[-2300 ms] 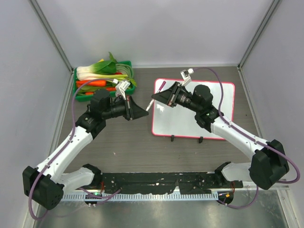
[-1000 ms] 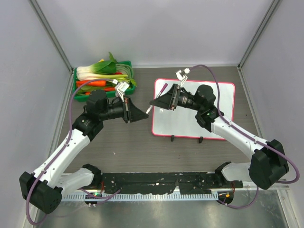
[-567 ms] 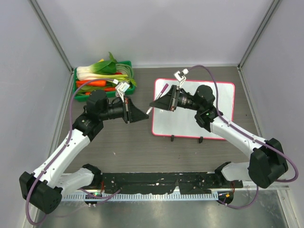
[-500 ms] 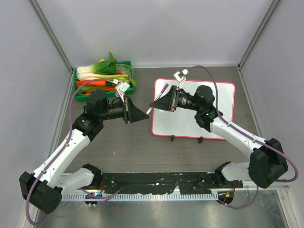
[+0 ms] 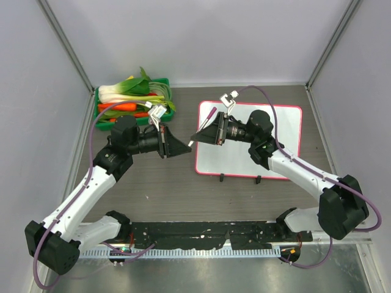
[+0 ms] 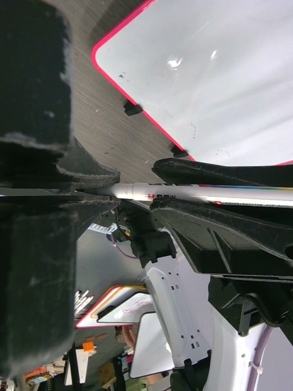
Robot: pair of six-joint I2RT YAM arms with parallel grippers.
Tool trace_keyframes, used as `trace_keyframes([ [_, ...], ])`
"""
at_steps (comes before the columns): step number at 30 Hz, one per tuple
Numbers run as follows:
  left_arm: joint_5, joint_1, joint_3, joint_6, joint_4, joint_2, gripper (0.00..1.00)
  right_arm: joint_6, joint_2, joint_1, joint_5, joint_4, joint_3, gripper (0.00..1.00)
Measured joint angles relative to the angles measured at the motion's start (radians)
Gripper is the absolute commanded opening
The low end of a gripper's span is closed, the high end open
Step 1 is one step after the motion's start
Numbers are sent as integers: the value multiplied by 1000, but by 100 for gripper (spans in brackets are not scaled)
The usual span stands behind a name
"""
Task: Write a sentence on the whiteboard
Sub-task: Pass from the left arm to the right
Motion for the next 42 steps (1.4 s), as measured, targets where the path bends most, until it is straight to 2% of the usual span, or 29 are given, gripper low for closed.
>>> trace_keyframes([
  [8, 10, 0, 0, 3, -6, 0, 0, 0, 13, 1, -6, 0, 0, 35],
  [32, 86, 0, 0, 89, -115, -18, 0, 6, 14, 1, -131, 29, 0, 24],
  [38, 100, -1, 0, 89, -116, -21, 0, 3, 14, 1, -145, 29, 0, 18],
  [42, 103, -1, 0, 89, -118, -22, 0, 2, 14, 1, -151, 29, 0, 20],
])
